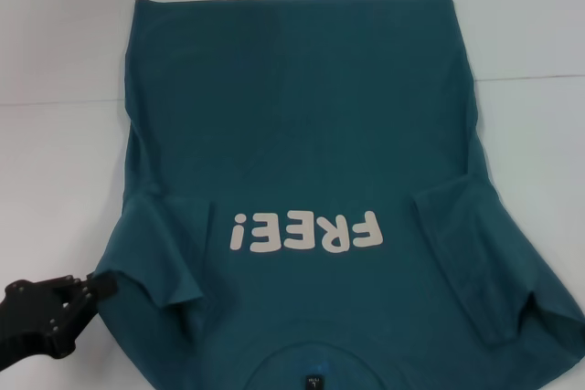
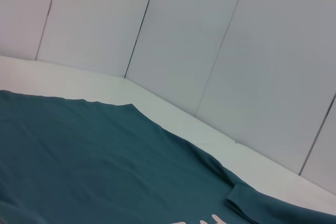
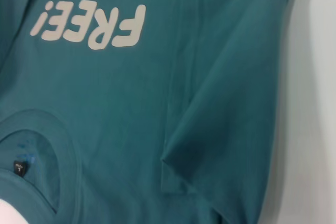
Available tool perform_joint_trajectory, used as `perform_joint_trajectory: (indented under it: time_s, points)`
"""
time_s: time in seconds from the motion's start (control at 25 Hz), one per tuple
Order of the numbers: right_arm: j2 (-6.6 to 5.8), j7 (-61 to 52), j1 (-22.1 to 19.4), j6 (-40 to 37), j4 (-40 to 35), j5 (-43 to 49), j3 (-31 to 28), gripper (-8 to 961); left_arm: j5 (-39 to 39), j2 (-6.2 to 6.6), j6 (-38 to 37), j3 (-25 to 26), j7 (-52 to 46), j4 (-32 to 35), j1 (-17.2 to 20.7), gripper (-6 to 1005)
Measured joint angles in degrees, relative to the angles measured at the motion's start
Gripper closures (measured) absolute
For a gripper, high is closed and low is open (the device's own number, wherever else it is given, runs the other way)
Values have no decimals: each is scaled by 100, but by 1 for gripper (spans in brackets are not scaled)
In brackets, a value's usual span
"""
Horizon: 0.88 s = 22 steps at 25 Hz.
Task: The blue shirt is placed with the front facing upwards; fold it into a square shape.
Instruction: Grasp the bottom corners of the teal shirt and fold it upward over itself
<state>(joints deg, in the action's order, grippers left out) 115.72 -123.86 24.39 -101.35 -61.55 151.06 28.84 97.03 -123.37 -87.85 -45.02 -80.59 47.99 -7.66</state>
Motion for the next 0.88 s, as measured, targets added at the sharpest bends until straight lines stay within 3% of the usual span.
perform_joint_trajectory:
  time_s: [0.24,0.68,0.88]
  points:
    - [-104,149,-168,-177,340,-613,-265,951,0,-18,-4,5,-2,-1,10,999]
    - [-275,263,-242,-364,523,-653,-459,951,2,12,-181,134,-97,80,216,998]
    - [-283,395,-297,-458,573,-655,-649,951,4,-27,-363,291,-96,192,347,999]
